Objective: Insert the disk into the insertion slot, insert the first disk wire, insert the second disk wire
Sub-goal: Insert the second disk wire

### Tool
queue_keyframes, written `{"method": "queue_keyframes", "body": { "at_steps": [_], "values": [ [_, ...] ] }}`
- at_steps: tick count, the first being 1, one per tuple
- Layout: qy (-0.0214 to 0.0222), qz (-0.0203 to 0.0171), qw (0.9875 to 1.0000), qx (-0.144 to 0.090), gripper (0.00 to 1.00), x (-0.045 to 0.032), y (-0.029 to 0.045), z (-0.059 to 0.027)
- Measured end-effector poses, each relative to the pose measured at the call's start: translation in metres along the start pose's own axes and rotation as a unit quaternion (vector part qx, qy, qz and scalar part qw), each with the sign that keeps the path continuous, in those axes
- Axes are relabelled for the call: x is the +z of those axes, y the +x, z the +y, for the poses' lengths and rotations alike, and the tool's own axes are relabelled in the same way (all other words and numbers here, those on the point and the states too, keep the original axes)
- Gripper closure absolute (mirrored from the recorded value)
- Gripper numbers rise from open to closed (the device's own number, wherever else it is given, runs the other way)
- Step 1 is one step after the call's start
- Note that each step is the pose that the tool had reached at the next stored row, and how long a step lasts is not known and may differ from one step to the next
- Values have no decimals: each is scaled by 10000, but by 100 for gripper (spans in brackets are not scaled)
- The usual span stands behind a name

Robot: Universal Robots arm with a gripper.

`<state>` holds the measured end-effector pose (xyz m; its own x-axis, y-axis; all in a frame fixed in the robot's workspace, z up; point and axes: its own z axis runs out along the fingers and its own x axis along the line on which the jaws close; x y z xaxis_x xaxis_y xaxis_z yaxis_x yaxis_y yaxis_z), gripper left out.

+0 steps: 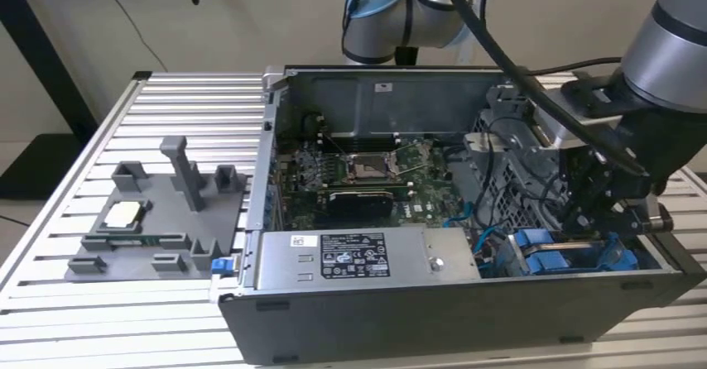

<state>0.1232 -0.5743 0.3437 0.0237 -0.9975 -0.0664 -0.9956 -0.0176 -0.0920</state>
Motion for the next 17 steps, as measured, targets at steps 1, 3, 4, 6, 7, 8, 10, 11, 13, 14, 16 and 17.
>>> {"method": "queue_keyframes", "body": {
  "at_steps": [1,3,4,6,7,8,10,11,13,14,16,17],
  "values": [
    [8,0,10000,-1,84,4,0,0],
    [21,0,10000,-2,84,11,1,1],
    [25,0,10000,-2,84,14,1,1],
    [35,0,10000,-2,84,21,2,2],
    [40,1,10000,-3,84,23,2,2],
    [45,2,10000,-3,84,25,2,2],
    [52,-1,10000,-4,84,33,2,2],
    [54,-2,10000,-4,84,39,2,3],
    [62,0,10000,-4,84,44,3,4],
    [65,0,10000,-4,84,51,4,5],
    [72,1,10000,-5,84,76,5,7],
    [74,5,10000,-5,84,88,6,8]
  ]
}}
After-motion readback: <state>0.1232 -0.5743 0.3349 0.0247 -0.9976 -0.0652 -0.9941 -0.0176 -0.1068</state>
